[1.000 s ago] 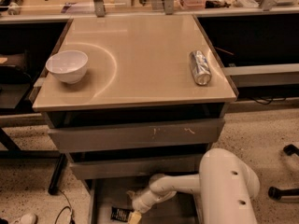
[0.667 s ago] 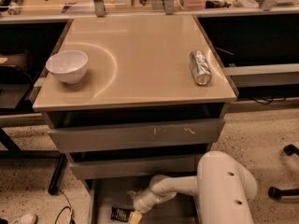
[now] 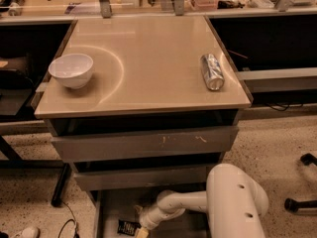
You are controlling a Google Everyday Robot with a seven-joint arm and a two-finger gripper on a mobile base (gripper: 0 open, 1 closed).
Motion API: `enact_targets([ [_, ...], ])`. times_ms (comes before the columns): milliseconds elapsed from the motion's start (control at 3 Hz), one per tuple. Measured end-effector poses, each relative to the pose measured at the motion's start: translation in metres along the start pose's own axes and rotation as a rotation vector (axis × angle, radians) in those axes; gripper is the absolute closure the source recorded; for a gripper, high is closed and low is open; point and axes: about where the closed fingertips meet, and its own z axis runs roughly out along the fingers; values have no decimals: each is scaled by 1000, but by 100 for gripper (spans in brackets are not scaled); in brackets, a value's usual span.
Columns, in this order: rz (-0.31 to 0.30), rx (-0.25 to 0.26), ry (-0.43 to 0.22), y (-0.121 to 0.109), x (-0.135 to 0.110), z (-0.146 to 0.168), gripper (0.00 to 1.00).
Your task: Pick rxbar chocolate from bottom drawer and place on counter
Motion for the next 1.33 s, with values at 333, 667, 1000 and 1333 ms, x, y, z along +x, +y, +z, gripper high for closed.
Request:
enact_targets([
  [333,-5,19,1,-6,3,9,0],
  [667,1,29,5,-8,8,19,19],
  [1000,1,30,5,-8,8,19,42],
  [1333,1,29,5,-8,8,19,65],
])
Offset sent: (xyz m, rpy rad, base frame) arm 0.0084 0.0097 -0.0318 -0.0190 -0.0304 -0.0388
